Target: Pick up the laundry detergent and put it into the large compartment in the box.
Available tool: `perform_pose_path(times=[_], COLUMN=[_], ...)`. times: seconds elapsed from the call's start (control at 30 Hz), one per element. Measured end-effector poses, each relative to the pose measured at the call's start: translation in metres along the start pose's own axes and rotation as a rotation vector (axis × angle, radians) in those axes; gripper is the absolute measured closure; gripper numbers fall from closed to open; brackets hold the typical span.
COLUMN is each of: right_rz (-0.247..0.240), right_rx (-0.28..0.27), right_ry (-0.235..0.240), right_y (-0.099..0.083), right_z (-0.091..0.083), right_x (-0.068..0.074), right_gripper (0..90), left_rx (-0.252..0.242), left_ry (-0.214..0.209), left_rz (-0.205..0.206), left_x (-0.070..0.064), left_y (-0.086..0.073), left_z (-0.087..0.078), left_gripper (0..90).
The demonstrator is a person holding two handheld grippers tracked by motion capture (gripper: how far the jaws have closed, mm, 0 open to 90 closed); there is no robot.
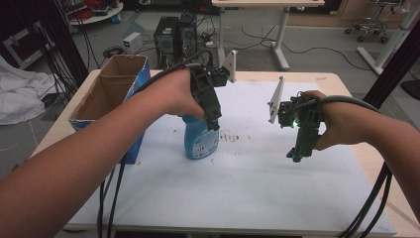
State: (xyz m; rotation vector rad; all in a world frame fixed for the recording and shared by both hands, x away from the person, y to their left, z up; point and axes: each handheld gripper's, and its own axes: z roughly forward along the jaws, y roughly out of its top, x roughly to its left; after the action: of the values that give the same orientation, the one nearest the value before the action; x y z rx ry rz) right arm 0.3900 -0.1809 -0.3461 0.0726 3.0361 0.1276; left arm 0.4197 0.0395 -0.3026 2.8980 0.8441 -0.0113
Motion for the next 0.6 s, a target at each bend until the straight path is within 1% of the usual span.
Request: perform_pose_path(times=[0.23,0.47,0.53,0.6], right_rz=[-0.002,0.001,-0.001,0.000], right_rx=[-0.001,0.000,-0.004,-0.004], right_ry=[-0.006,-0.003,-0.002,-0.002], right_y=[-0.0002,-0.0003,0.0000,0.0001], right_z=[-0.0002,0.0015,0.0011,0.0010], right_x=[0.0000,0.0001,-0.0002,-0.0002], right_gripper=[2.3,2.3,2.3,2.3], left_rx=[0.003,0.003,0.001,0.007], left_ry=[-0.003,0.005,0.003,0.002], left_rz=[0.005,0.003,0.008,0.013], left_x=[-0.0002,-0.0007,-0.0011,-0.0017], left_y=[0.0005,0.0003,0.0001,-0.0002], left_z=[0.0003,0.0001,-0.0004,0.0001], left_gripper=[20.4,21.4,26.6,26.6])
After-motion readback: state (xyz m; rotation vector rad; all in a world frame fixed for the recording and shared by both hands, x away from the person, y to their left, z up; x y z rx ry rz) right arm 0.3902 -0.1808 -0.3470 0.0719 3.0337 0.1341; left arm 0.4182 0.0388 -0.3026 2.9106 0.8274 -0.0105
